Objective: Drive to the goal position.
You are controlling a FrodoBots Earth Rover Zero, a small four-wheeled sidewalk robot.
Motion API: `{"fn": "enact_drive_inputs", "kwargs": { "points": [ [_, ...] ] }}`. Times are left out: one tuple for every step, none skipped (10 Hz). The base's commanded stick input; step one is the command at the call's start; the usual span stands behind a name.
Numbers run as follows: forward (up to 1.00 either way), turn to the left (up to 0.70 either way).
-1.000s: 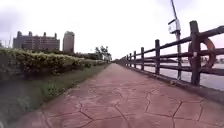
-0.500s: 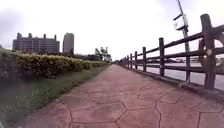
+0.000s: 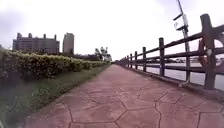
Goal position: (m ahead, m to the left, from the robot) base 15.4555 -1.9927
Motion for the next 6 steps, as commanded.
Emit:
{"fn": "enact_drive_inputs", "kwargs": {
  "points": [
    [1.00, 0.00],
    [1.00, 0.00],
    [1.00, 0.00],
    [1.00, 0.00],
    [1.00, 0.00],
    [1.00, 0.00]
  ]
}}
